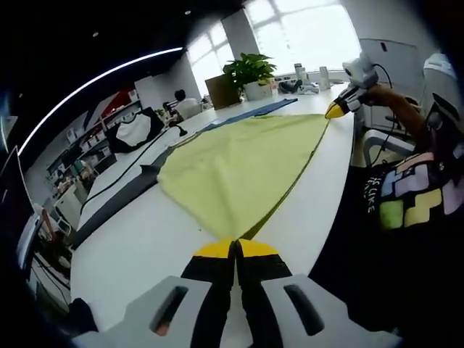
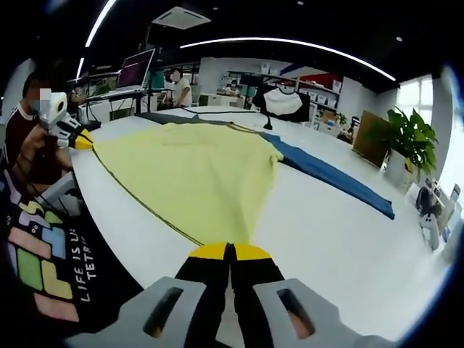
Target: Fold the garment on the visible template until the final outline fits inside the template.
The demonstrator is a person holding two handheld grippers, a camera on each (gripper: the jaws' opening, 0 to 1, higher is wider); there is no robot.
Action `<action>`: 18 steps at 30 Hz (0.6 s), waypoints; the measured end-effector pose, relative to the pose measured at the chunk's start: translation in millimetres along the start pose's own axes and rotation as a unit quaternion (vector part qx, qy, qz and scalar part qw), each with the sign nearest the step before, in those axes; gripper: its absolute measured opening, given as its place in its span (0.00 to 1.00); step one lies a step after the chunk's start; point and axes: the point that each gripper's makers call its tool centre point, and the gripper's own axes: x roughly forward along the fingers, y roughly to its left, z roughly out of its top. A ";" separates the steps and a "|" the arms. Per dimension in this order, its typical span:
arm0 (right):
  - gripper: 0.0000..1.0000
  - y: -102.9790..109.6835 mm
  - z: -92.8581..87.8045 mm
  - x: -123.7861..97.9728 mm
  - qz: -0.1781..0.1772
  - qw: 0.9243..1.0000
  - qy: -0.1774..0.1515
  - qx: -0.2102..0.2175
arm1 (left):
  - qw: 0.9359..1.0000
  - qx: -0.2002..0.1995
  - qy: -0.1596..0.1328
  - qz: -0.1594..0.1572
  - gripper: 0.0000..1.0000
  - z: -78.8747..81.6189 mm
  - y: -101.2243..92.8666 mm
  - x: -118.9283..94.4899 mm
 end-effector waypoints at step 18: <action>0.00 40.1 75.5 -55.7 0.055 0.989 -0.136 -0.014 | 0.996 -0.037 -0.079 0.010 0.01 45.4 8.8 -37.0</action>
